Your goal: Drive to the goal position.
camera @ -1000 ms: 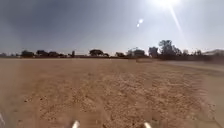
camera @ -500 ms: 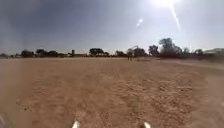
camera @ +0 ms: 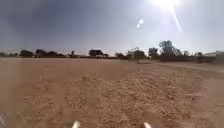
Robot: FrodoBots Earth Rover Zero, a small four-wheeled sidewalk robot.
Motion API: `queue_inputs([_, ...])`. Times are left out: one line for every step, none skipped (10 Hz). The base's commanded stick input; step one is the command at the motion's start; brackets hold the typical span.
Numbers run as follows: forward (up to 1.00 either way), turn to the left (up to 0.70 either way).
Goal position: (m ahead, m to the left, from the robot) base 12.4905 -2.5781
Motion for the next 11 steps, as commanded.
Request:
queue_inputs([0.7, 0.0])
queue_inputs([0.7, 0.0])
queue_inputs([0.7, 0.0])
queue_inputs([0.7, 0.0])
queue_inputs([0.7, 0.0])
queue_inputs([0.7, 0.0])
queue_inputs([0.7, 0.0])
queue_inputs([0.7, 0.0])
queue_inputs([0.7, 0.0])
queue_inputs([0.7, 0.0])
queue_inputs([0.7, 0.0])
